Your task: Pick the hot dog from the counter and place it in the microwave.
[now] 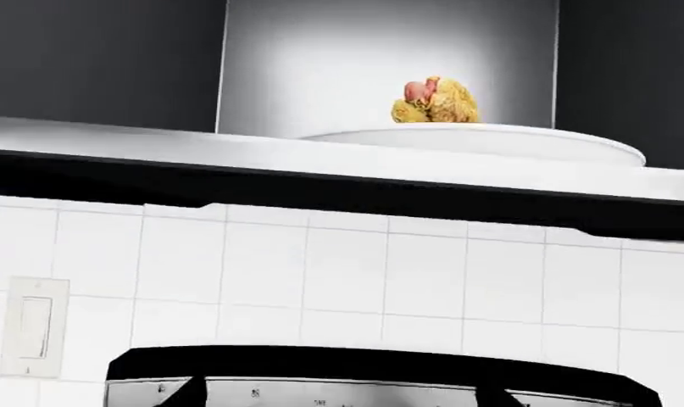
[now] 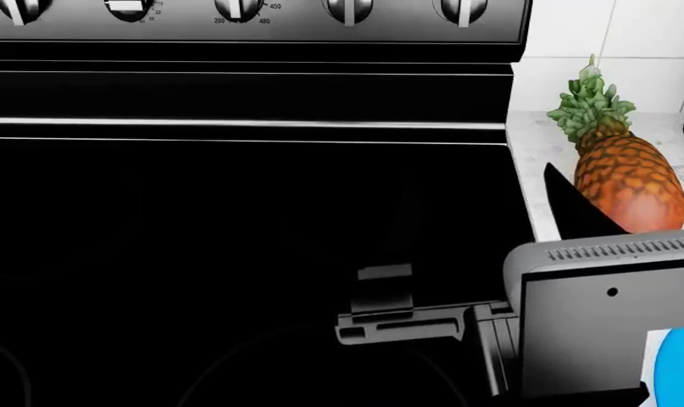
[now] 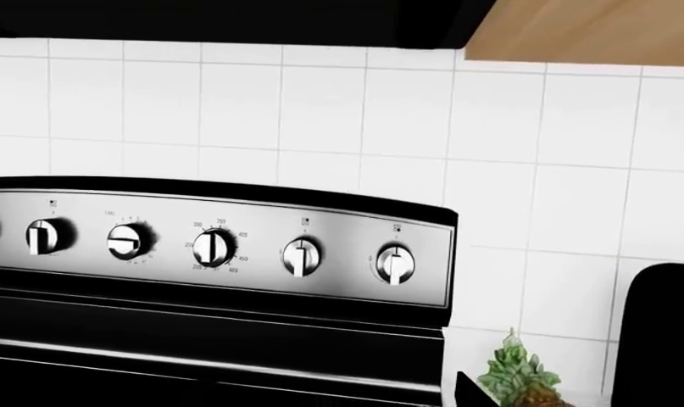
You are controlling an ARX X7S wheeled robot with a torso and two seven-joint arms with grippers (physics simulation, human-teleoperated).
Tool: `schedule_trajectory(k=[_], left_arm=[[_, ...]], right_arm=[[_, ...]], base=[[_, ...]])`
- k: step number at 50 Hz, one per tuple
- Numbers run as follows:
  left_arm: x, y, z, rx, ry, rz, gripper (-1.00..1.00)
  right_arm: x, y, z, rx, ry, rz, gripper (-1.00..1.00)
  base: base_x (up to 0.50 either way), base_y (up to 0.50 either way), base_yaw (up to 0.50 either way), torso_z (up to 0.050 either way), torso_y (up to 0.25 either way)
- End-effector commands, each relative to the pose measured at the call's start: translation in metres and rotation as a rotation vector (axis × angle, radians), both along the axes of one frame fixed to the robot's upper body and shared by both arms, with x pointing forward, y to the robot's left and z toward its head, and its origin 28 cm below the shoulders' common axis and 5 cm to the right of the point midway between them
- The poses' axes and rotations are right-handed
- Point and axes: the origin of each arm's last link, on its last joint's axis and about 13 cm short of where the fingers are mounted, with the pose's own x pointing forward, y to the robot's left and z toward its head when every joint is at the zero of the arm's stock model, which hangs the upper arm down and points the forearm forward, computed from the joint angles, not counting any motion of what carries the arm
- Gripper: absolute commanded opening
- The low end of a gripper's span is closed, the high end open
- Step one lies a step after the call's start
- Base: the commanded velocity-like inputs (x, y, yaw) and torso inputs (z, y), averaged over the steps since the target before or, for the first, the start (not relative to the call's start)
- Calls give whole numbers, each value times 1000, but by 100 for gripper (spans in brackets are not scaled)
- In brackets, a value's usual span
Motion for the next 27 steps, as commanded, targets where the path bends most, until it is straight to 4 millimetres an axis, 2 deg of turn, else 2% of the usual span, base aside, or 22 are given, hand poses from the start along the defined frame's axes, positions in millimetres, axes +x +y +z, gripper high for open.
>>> schedule_trajectory(k=[1, 7, 20, 27], left_arm=[[4, 5, -35, -39, 95, -15, 100], [5, 8, -51, -63, 147, -18, 100], [7, 10, -64, -81, 197, -26, 100], [7, 14, -77, -109, 246, -24, 100]], right_arm=[[-1, 1, -1, 2, 7, 2, 100], [-1, 1, -2, 2, 13, 4, 100], [-1, 2, -2, 0, 16, 11, 100], [-1, 2, -4, 6, 23, 9, 100]], base=[[0, 0, 0, 0, 0], [0, 0, 0, 0, 0], [0, 0, 0, 0, 0], [0, 0, 0, 0, 0]])
